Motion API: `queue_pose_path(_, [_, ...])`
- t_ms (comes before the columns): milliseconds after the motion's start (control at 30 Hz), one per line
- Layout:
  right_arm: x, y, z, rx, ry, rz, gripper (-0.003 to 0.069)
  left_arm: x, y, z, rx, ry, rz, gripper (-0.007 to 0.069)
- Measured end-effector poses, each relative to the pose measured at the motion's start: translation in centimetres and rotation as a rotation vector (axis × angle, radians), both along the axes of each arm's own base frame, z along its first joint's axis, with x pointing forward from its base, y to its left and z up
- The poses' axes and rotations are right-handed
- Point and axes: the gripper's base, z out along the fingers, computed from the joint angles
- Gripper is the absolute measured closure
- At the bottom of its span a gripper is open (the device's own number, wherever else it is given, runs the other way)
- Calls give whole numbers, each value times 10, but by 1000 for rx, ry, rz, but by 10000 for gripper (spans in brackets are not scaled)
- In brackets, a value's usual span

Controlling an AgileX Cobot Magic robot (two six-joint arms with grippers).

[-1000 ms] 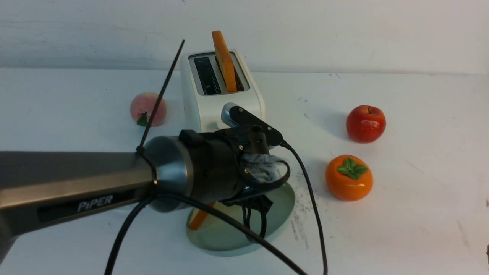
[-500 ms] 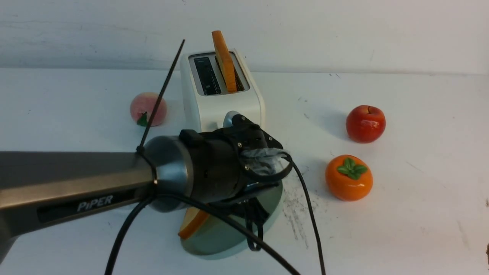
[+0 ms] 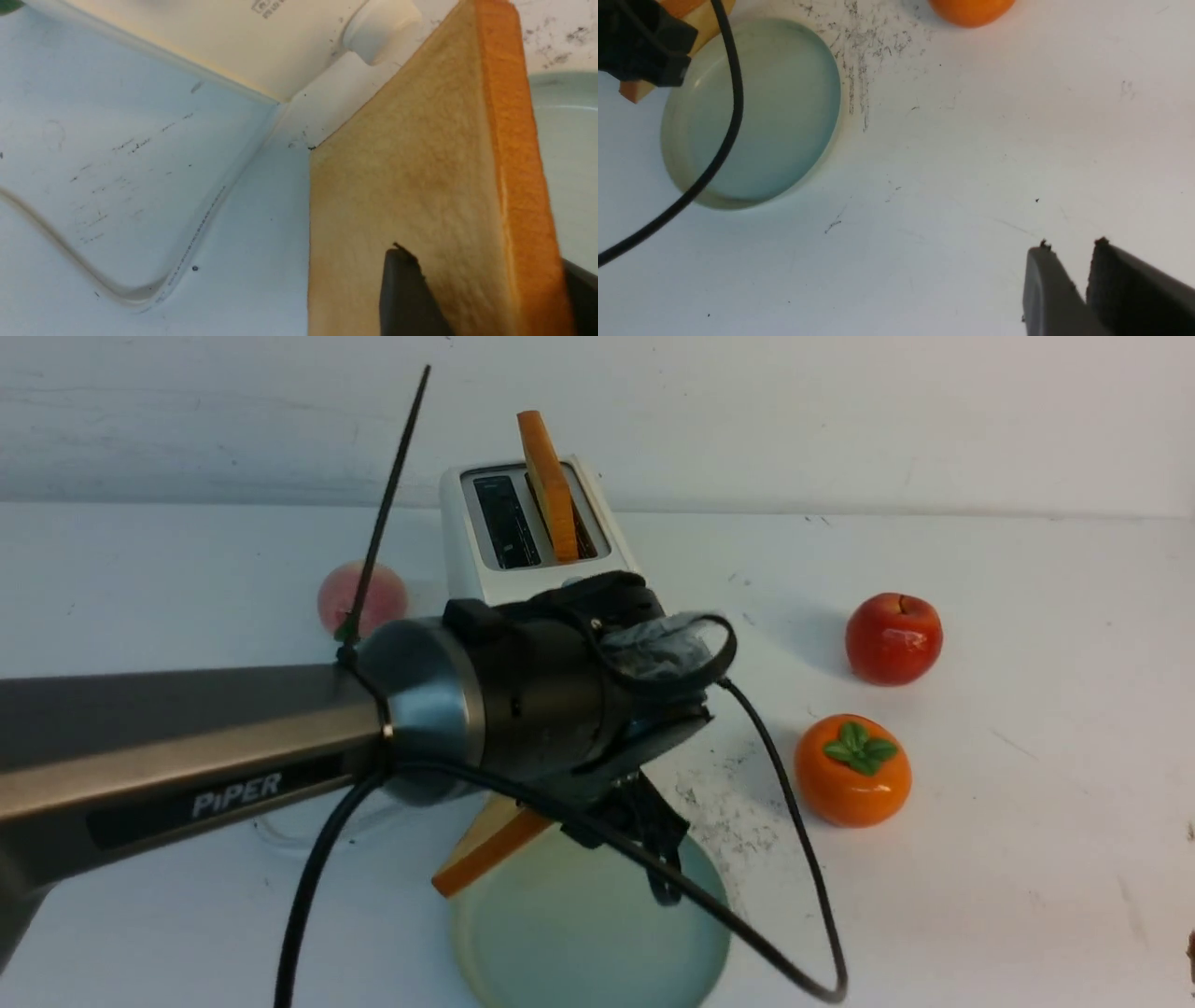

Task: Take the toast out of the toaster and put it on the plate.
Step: Use the left arm to put a slice of bread into the empty plate, then use the right arm to take out a slice of bread

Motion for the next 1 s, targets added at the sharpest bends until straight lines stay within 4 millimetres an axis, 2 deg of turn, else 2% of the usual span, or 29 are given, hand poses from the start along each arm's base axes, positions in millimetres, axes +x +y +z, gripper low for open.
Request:
queue_pose_path(133, [0, 0, 0, 0, 0, 0, 510, -1, -4, 8, -49, 29, 30, 251])
queue_pose_path(267, [0, 0, 0, 0, 0, 0, 510, -4, -6, 6, -78, 70, 45, 226])
queue_pose_path(467, [0, 0, 0, -1, 0, 1, 505, -7, -7, 5, -81, 106, 44, 213])
queue_pose_path(533, [0, 0, 0, -1, 0, 1, 503, -8, -6, 9, -67, 120, 45, 231])
queue_pose_path(567, [0, 0, 0, -1, 0, 1, 502, -7, -6, 15, -61, 122, 45, 265])
queue_pose_path(600, [0, 0, 0, -1, 0, 1, 501, -7, -6, 16, -61, 123, 45, 265])
queue_pose_path(733, [0, 0, 2, -1, -9, 1, 500, -8, -2, 61, -77, 85, 45, 497])
queue_pose_path(833, [0, 1, 12, -4, -44, 27, 512, -7, 11, 96, -127, 20, 45, 636])
queue_pose_path(900, [-1, 3, 18, 3, -61, 52, 543, -3, 30, 114, -157, -12, 70, 638])
queue_pose_path(967, [-2, 6, 23, 15, -64, 85, 591, 4, 51, 124, -193, -6, 117, 638])
queue_pose_path(1000, [-2, 8, 24, 34, -57, 107, 622, 11, 69, 128, -223, 7, 166, 638])
